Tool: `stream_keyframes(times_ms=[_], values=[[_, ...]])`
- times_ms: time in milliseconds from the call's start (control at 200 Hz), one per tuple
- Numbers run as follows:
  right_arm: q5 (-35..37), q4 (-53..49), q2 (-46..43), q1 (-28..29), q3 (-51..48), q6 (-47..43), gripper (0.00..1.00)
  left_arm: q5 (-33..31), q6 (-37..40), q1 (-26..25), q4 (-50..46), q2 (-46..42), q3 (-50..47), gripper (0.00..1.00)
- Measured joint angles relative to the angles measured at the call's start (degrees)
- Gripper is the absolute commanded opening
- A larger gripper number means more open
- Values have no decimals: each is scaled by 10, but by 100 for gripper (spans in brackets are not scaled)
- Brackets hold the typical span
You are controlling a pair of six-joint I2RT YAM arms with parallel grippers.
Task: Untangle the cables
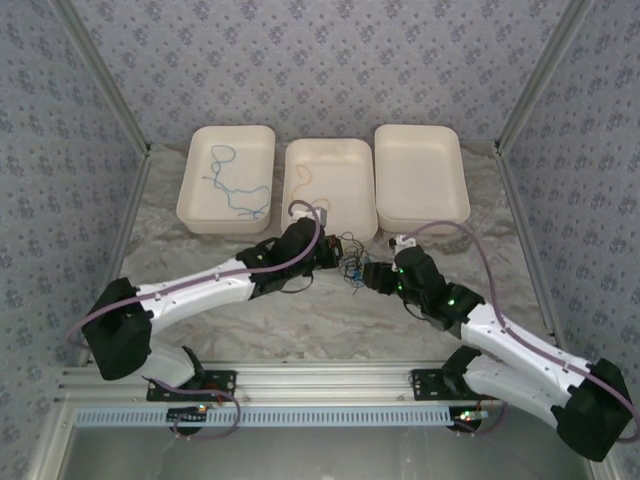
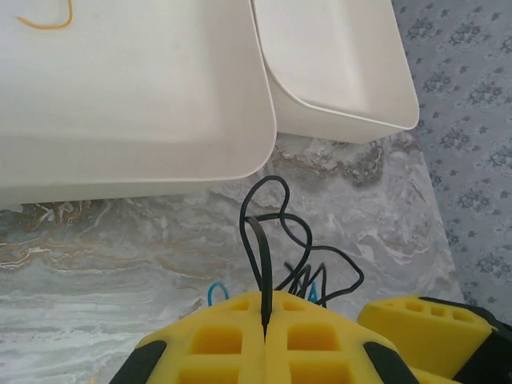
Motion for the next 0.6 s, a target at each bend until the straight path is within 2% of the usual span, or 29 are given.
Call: stream_keyframes(times_ms=[315,600], values=[[5,4,-123,0,-9,5,51,17,19,11,-65,-55,51,0],[-8,11,-132,0,-18,18,50,22,32,35,-110,-101,72,0]])
